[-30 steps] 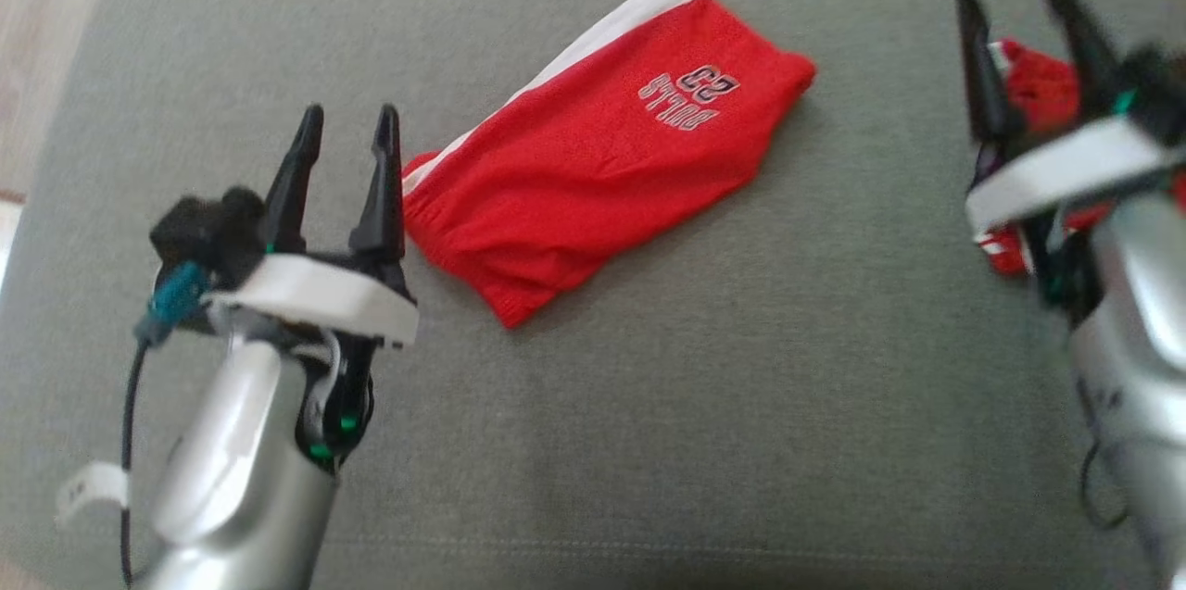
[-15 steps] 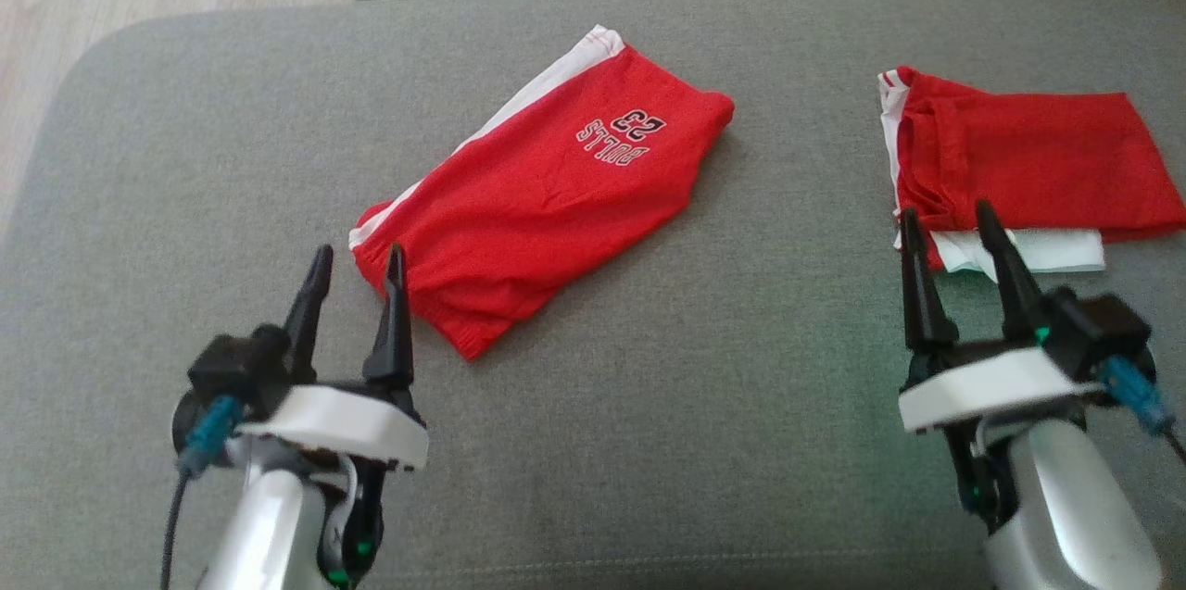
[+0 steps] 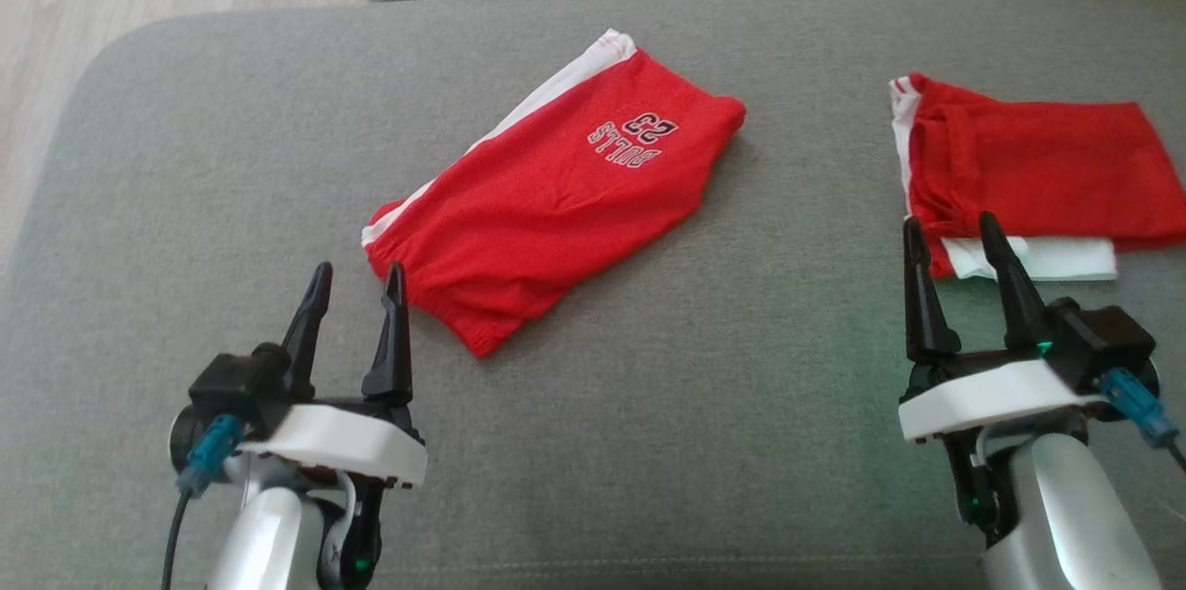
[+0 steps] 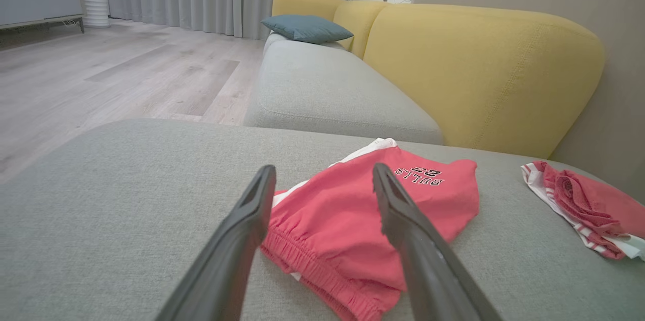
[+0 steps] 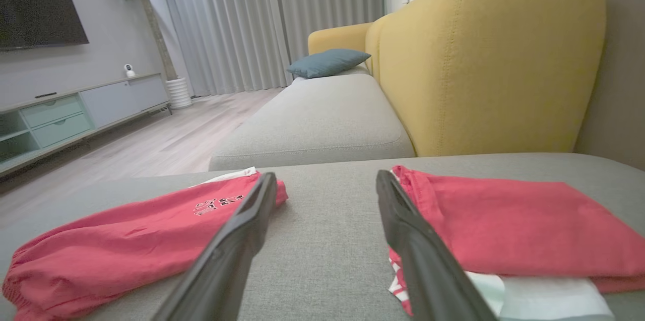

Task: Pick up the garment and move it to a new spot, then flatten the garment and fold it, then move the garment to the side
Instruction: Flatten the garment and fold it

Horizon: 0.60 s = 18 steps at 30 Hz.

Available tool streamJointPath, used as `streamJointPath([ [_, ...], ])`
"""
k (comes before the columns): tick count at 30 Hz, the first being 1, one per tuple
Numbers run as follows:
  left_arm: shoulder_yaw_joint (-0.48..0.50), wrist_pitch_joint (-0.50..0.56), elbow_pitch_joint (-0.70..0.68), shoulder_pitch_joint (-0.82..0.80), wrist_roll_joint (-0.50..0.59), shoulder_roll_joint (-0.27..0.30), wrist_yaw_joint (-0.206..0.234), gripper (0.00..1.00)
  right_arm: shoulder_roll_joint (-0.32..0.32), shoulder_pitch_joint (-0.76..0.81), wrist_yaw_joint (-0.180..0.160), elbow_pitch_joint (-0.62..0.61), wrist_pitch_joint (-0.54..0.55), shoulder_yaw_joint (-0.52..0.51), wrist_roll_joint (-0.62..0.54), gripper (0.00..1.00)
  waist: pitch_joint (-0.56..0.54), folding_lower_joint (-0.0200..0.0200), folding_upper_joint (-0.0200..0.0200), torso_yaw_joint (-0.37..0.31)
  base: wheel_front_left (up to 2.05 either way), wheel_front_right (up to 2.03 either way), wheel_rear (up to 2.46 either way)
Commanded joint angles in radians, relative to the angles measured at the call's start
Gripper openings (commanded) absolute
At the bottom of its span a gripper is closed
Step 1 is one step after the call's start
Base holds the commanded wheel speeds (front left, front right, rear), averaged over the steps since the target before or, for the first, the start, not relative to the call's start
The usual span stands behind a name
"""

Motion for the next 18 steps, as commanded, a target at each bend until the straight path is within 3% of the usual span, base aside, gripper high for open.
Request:
streamJointPath([
  [1,0.033,-0.008,-0.038,-0.034,0.008,0.001,-0.007,1.0,0.007,-0.007,-0.001,-0.037,0.002,0.022,-0.007,1.0,0.006,0.0,-0.0001,0.007,0.0,0.0,0.0],
  [4,0.019,-0.008,-0.036,-0.044,0.008,0.0,-0.012,1.0,0.008,-0.021,-0.001,-0.039,0.046,0.019,0.034,1.0,0.034,0.0,-0.0001,0.039,0.0,0.0,0.0],
  [12,-0.025,-0.008,-0.029,-0.077,-0.017,0.0,0.0,1.0,0.009,-0.112,-0.001,0.004,0.242,0.019,0.406,1.0,0.104,0.0,-0.0001,0.133,0.0,0.0,0.0],
  [18,-0.067,-0.008,-0.02,-0.096,-0.034,0.0,0.012,1.0,0.009,-0.214,-0.001,0.103,0.363,-0.014,0.536,1.0,0.142,0.0,-0.0001,0.213,0.0,0.0,0.0],
])
